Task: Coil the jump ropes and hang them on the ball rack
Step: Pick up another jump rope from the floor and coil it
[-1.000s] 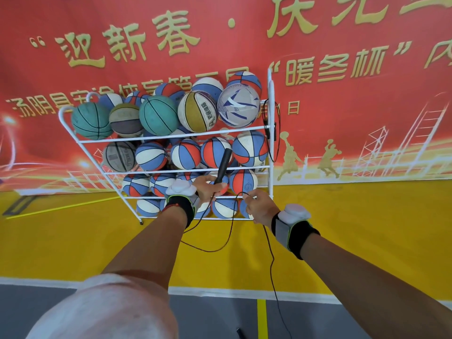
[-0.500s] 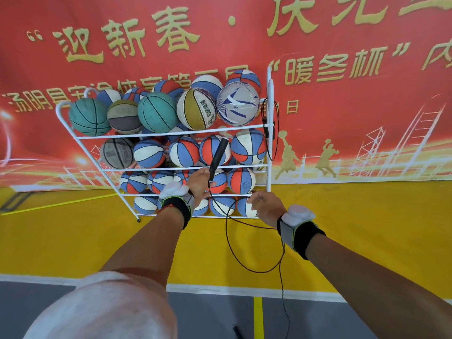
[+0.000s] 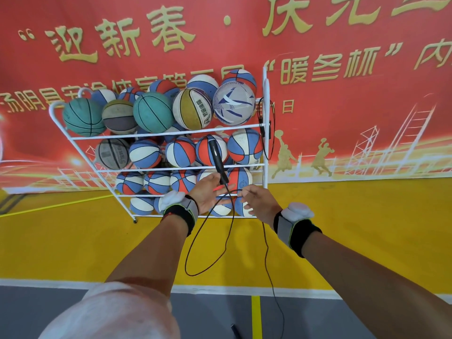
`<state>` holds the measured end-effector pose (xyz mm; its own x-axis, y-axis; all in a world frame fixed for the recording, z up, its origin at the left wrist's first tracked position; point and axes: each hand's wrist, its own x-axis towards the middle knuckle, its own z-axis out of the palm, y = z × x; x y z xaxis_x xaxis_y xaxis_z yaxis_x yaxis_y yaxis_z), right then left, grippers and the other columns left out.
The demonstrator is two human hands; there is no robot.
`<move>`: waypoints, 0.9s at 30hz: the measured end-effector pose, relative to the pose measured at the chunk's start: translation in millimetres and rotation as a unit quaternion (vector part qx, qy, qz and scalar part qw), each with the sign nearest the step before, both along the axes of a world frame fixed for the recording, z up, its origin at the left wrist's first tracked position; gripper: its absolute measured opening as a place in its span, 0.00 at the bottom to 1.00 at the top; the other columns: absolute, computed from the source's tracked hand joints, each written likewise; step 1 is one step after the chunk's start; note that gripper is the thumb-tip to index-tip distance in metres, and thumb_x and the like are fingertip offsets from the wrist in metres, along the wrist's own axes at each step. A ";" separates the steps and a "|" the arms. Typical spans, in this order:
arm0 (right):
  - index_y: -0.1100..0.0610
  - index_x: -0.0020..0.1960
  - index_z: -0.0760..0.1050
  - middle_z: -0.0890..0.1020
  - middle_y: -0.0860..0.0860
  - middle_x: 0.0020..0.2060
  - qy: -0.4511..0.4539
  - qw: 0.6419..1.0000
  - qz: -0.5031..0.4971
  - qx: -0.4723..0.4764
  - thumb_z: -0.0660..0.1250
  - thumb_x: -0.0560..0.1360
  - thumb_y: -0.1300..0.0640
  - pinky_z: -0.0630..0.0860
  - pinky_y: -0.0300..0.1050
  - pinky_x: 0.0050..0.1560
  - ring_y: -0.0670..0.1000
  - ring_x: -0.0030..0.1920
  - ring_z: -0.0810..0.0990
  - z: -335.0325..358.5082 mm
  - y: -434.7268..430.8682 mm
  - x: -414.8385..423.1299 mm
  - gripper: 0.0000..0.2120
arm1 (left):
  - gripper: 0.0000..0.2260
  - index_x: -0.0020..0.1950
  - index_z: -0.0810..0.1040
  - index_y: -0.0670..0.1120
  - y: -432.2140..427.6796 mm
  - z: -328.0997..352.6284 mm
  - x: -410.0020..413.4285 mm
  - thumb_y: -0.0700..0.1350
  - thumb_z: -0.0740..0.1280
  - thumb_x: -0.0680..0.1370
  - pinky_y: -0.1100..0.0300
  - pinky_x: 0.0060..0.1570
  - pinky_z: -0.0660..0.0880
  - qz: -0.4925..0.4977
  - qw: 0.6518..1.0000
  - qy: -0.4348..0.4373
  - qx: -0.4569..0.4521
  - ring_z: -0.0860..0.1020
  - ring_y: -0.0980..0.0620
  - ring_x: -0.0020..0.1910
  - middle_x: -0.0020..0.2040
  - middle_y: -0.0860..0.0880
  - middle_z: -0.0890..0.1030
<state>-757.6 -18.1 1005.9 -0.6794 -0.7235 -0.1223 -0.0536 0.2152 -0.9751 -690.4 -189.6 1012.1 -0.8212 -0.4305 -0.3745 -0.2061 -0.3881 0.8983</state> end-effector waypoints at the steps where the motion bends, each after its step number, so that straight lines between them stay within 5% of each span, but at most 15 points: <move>1: 0.60 0.53 0.73 0.76 0.50 0.37 -0.044 0.999 -0.007 -0.006 0.57 0.83 0.60 0.71 0.32 0.28 0.48 0.34 0.73 2.4 -0.2 2.1 0.07 | 0.17 0.71 0.70 0.44 0.2 1.1 2.1 0.49 0.55 0.86 0.37 0.55 0.78 -0.004 1.000 0.013 0.018 0.80 0.46 0.63 0.63 0.48 0.77; 6: 0.58 0.57 0.71 0.82 0.57 0.42 -0.252 0.967 -0.031 -0.030 0.56 0.84 0.57 0.75 0.44 0.37 0.55 0.36 0.82 8.6 -3.7 10.0 0.07 | 0.13 0.69 0.67 0.43 -2.5 8.4 8.5 0.45 0.56 0.85 0.40 0.55 0.79 -0.006 0.989 0.084 0.122 0.80 0.43 0.63 0.63 0.44 0.76; 10: 0.53 0.52 0.72 0.83 0.60 0.50 -0.330 0.942 -0.028 -0.057 0.60 0.82 0.56 0.82 0.46 0.37 0.57 0.35 0.86 7.1 -6.4 12.6 0.03 | 0.15 0.69 0.68 0.38 -4.3 10.6 7.9 0.44 0.55 0.85 0.45 0.55 0.80 0.021 0.984 0.088 0.151 0.80 0.43 0.62 0.62 0.42 0.77; 13: 0.56 0.62 0.70 0.80 0.58 0.60 -0.297 0.951 -0.046 -0.074 0.62 0.82 0.57 0.82 0.46 0.38 0.57 0.39 0.85 4.8 -11.5 10.0 0.09 | 0.11 0.60 0.73 0.37 -3.8 11.3 11.3 0.41 0.55 0.84 0.45 0.64 0.75 0.039 0.982 0.084 0.164 0.81 0.41 0.61 0.53 0.42 0.80; 17: 0.55 0.51 0.73 0.81 0.57 0.61 -0.154 0.987 -0.036 -0.031 0.62 0.82 0.55 0.79 0.44 0.38 0.49 0.31 0.83 4.9 -16.6 3.4 0.04 | 0.09 0.49 0.76 0.39 -11.6 7.7 17.0 0.41 0.58 0.81 0.46 0.62 0.76 0.094 0.988 0.043 0.112 0.82 0.40 0.54 0.49 0.41 0.82; 21: 0.55 0.42 0.72 0.81 0.65 0.57 -0.059 0.996 -0.036 -0.055 0.59 0.82 0.62 0.72 0.34 0.24 0.39 0.21 0.76 2.1 -23.2 2.6 0.11 | 0.05 0.48 0.73 0.44 -11.8 9.1 23.9 0.45 0.64 0.75 0.49 0.57 0.75 0.151 0.982 -0.111 0.019 0.78 0.43 0.45 0.55 0.44 0.77; 23: 0.58 0.44 0.72 0.82 0.65 0.55 -0.038 0.997 -0.038 -0.055 0.58 0.82 0.64 0.71 0.32 0.22 0.37 0.21 0.75 3.9 -25.0 4.3 0.09 | 0.08 0.53 0.76 0.45 -21.3 9.6 25.1 0.47 0.62 0.78 0.52 0.51 0.76 0.214 0.955 -0.168 -0.121 0.77 0.41 0.46 0.58 0.43 0.74; 25: 0.61 0.49 0.72 0.81 0.62 0.51 -0.011 0.999 -0.023 -0.040 0.58 0.82 0.64 0.72 0.32 0.23 0.34 0.21 0.74 1.8 -25.7 3.6 0.05 | 0.23 0.61 0.77 0.43 -35.0 11.5 23.9 0.57 0.64 0.72 0.49 0.56 0.76 0.226 0.903 -0.211 -0.298 0.79 0.41 0.50 0.59 0.43 0.79; 27: 0.61 0.50 0.73 0.81 0.57 0.48 0.026 1.000 -0.003 -0.016 0.59 0.81 0.63 0.73 0.33 0.25 0.34 0.21 0.74 -2.9 -26.2 1.3 0.04 | 0.20 0.57 0.76 0.42 -33.8 13.1 16.9 0.53 0.67 0.71 0.53 0.57 0.72 0.131 0.935 -0.134 -0.301 0.76 0.44 0.53 0.58 0.43 0.78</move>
